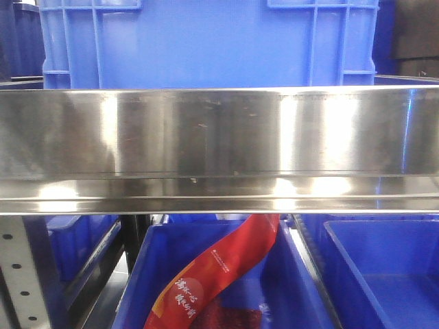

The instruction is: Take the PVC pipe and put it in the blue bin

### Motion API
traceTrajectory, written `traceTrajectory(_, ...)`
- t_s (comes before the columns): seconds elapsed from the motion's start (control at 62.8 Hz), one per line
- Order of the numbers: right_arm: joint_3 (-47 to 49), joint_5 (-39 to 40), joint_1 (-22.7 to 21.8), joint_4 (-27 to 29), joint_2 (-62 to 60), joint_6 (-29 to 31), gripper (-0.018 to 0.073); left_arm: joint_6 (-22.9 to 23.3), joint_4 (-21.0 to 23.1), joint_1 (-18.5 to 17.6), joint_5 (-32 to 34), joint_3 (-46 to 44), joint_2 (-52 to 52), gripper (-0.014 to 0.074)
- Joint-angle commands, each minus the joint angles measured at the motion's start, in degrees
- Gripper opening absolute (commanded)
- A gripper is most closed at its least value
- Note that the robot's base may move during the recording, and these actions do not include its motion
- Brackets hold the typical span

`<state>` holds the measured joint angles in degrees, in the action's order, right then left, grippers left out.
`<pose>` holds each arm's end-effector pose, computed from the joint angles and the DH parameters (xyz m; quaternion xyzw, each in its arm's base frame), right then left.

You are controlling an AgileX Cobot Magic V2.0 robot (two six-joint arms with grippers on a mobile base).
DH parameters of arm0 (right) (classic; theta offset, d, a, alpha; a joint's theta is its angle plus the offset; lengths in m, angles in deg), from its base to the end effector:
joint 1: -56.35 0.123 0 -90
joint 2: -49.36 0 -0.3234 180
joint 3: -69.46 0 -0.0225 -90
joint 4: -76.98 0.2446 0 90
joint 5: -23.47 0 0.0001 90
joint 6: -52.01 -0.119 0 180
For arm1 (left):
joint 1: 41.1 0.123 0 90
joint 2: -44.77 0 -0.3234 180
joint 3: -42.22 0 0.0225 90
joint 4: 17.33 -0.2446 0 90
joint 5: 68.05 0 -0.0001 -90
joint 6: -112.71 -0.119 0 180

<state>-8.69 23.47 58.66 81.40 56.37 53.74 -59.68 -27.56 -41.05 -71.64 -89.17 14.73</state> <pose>0.0394 0.0016 0.2155 0.0022 0.6766 0.0321 0.7356 0.0733 0.0014 0.3712 0.0104 0.6572 0.0211 0.7534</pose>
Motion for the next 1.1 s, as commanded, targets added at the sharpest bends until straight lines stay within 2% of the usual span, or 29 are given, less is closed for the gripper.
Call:
traceTrajectory(0.0, 0.0, 1.32, 0.15, 0.25, -0.15, 0.33, -0.0165, 0.14, -0.21, 0.26, 1.45, 0.97, 1.24, -0.0111)
traceTrajectory(0.143, 0.0, 1.32, 0.15, 0.25, -0.15, 0.33, -0.0165, 0.14, 0.35, -0.06, 1.44, 6.26, 4.34, -0.0111)
traceTrajectory(0.255, 0.0, 1.32, 0.15, 0.25, -0.15, 0.33, -0.0165, 0.14, 5.45, -1.43, 2.07, 13.14, 8.01, -0.0111)
traceTrajectory(0.382, 0.0, 1.32, 0.15, 0.25, -0.15, 0.33, -0.0165, 0.14, 6.29, -3.43, 2.2, 21.61, 13.8, -0.0111)
traceTrajectory(0.541, 0.0, 1.32, 0.15, 0.25, -0.15, 0.33, -0.0165, 0.14, 7.08, -3.69, 2.54, 29.13, 22.25, -0.0111)
traceTrajectory(0.701, 0.0, 1.29, 0.15, 0.25, -0.15, 0.33, -0.0165, -0.54, 6.65, -3.03, 0.8, 29.53, 23.19, -0.0111)
traceTrajectory(0.812, 0.0, 1.29, 0.15, 0.25, -0.15, 0.33, -0.0165, -4.52, 7.63, -1.69, 0.18, 29.53, 23.19, -0.0111)
traceTrajectory(1.083, 0.0, 1.29, 0.15, 0.25, -0.15, 0.33, -0.0165, -4.52, 8.88, -1.12, 0.05, 29.53, 23.19, -0.0111)
